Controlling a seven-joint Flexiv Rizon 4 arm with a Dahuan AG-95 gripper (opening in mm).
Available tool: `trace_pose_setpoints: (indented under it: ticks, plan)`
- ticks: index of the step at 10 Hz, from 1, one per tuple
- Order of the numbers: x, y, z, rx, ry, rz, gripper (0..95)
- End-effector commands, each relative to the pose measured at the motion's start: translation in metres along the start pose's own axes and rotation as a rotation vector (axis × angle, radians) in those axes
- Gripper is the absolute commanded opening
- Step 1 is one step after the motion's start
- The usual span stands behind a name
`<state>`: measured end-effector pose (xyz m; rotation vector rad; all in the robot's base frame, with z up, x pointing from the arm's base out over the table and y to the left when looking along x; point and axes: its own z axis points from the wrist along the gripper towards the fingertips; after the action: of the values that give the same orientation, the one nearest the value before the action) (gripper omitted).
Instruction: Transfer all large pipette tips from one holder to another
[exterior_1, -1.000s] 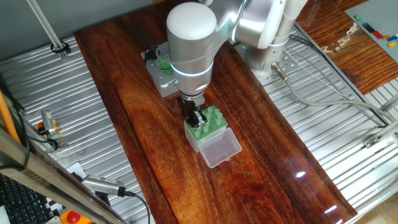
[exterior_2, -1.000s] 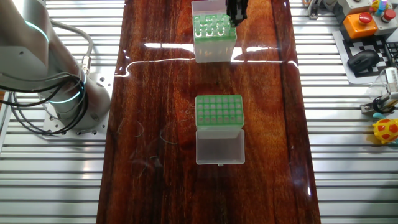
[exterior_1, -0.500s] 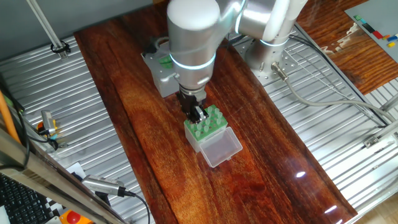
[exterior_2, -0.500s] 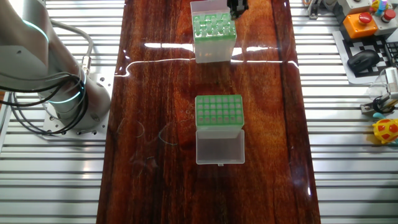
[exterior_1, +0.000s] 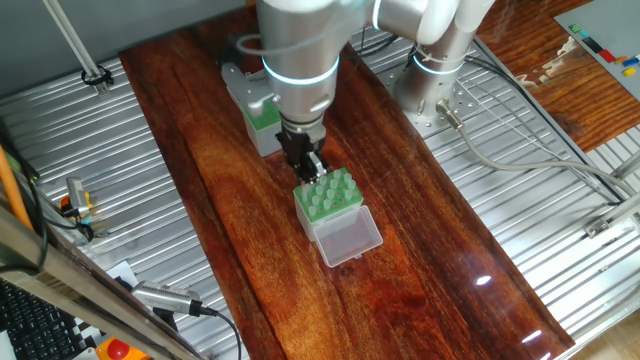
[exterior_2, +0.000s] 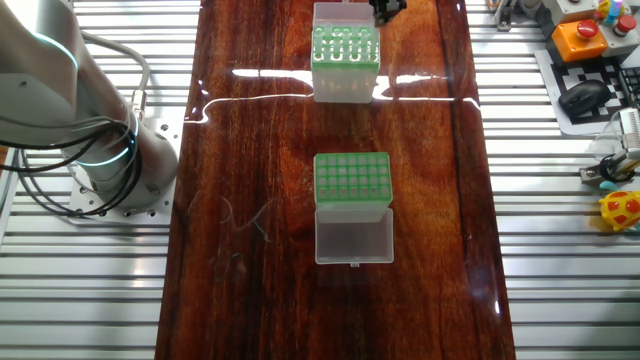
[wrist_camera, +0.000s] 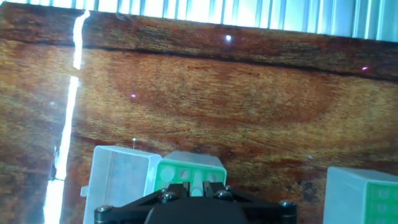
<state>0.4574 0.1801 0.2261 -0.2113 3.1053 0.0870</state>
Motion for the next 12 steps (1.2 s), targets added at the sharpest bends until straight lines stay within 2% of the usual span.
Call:
trace_pose_setpoints:
  ticks: [1, 8, 9, 12]
  plan:
    - [0.0, 0.001, -0.011, -0.002, 0.006, 0.0, 0.0]
    - [-0.003, -0.001, -0.052, -0.003, 0.015, -0.021, 0.0]
    - [-0.003, -0.001, -0.054, -0.003, 0.015, -0.022, 0.0]
    - [0.0, 0.009, -0.072, -0.008, 0.012, -0.037, 0.0]
